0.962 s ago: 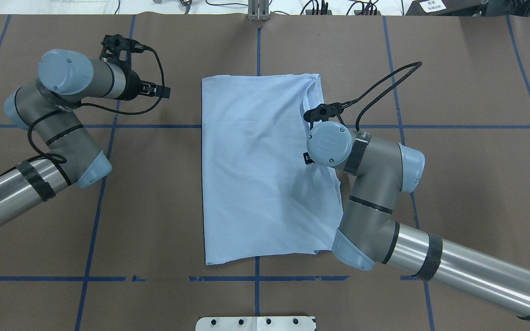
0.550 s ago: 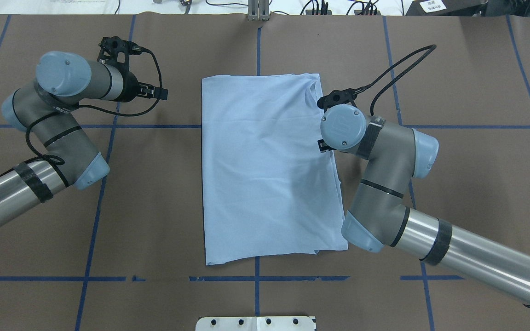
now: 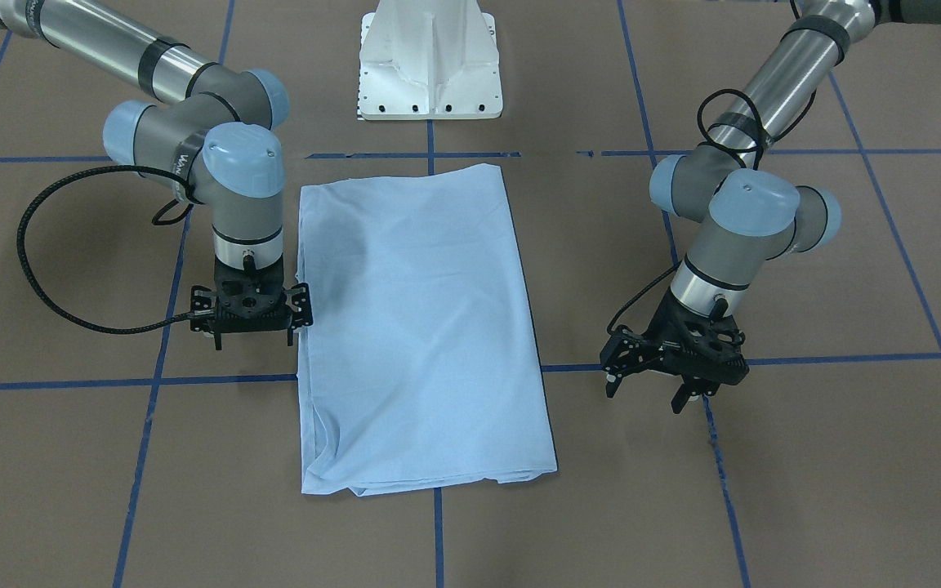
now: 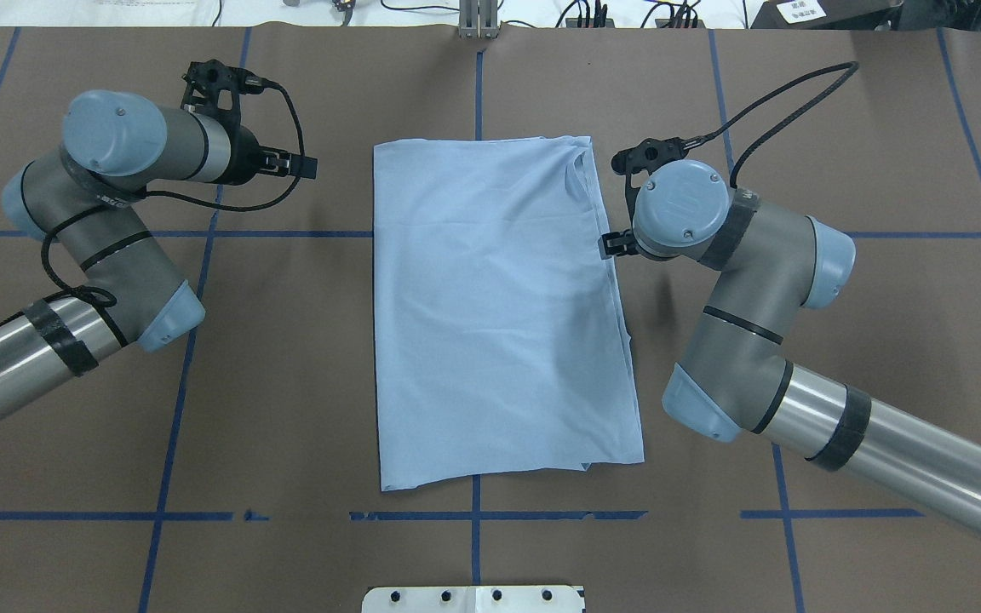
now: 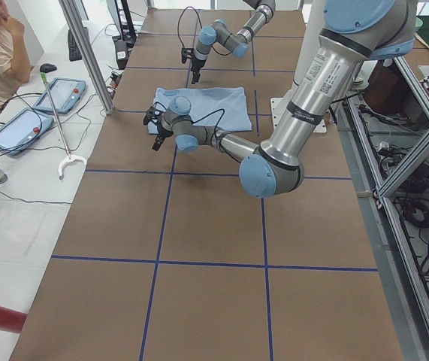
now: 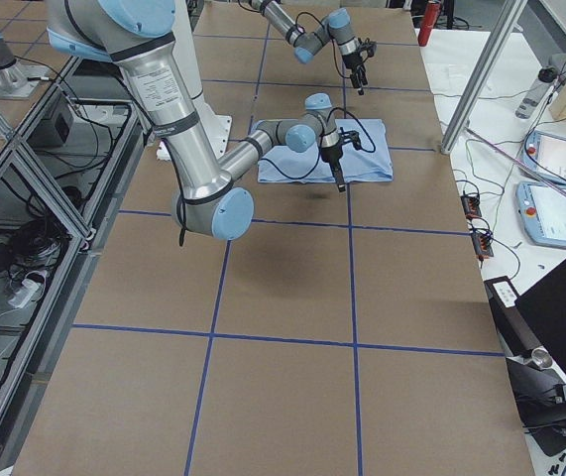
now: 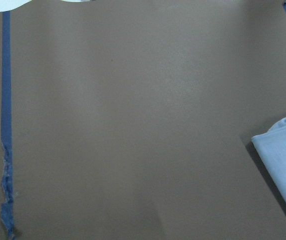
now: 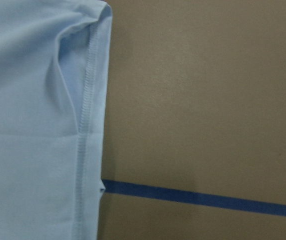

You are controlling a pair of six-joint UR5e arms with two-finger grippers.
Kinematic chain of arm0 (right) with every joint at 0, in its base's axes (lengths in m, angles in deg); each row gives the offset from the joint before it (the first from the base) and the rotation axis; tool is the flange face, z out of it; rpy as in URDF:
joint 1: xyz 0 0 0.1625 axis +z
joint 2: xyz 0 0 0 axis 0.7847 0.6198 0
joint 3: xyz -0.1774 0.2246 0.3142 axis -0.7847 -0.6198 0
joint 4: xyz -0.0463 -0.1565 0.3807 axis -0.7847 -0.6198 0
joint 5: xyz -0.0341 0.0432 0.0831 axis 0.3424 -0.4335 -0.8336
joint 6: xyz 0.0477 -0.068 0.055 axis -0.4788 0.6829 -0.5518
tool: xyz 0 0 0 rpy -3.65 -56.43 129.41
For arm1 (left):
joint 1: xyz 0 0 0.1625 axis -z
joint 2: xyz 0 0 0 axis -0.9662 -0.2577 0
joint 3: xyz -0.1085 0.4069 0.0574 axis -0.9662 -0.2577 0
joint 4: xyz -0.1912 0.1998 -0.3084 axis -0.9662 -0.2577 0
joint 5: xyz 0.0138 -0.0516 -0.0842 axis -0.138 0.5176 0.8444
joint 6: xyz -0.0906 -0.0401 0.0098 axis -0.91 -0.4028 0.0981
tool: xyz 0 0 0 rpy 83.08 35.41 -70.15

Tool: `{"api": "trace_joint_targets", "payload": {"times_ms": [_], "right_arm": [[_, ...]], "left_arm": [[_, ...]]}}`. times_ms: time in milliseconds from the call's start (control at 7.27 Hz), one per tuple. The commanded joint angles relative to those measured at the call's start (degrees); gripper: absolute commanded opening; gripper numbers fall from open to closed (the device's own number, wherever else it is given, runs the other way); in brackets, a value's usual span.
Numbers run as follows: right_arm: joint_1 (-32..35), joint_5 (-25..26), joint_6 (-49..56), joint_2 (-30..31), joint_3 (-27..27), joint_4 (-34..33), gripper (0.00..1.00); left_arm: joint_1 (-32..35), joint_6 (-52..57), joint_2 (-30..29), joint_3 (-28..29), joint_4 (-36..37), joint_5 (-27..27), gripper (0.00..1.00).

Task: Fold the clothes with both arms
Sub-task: 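Lower both grippers toward the shirt corners nearest the robot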

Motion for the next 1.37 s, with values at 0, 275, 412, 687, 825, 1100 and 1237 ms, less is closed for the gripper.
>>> {"api": "trace_joint_targets", "payload": {"times_ms": [0,275,412,687,825,1100,1237], "right_arm": [[0.13,-4.15,-9.55,4.29,1.05,17.35,1.0],[-1.96,-3.73,-21.75,8.84,9.18,18.55,1.0],[-4.59,-2.25,-29.82,13.05,14.45,19.42,1.0],[-13.88,8.25,-41.27,20.71,22.12,24.06,1.0],[-18.45,15.01,-46.38,21.79,23.72,24.43,1.0],[-22.01,20.44,-47.66,21.71,23.91,24.44,1.0],[-22.02,20.44,-47.66,21.71,23.91,24.44,1.0]], "left_arm": [[-2.11,-6.33,0.19,-5.79,0.67,-0.02,1.0],[-7.38,-14.23,6.4,-16.66,0.67,-0.37,1.0],[-11.32,-18.71,11.13,-23.07,0.67,-1.41,1.0],[-20.89,-26.97,18.18,-32.68,0.67,-7.37,1.0],[-25.81,-32.06,20.12,-34.54,0.67,-11.4,1.0],[-35.4,-46.18,20.58,-33.95,0.67,-22.28,0.66],[-37.53,-49.48,20.41,-32.73,0.76,-24.52,0.58]]}}
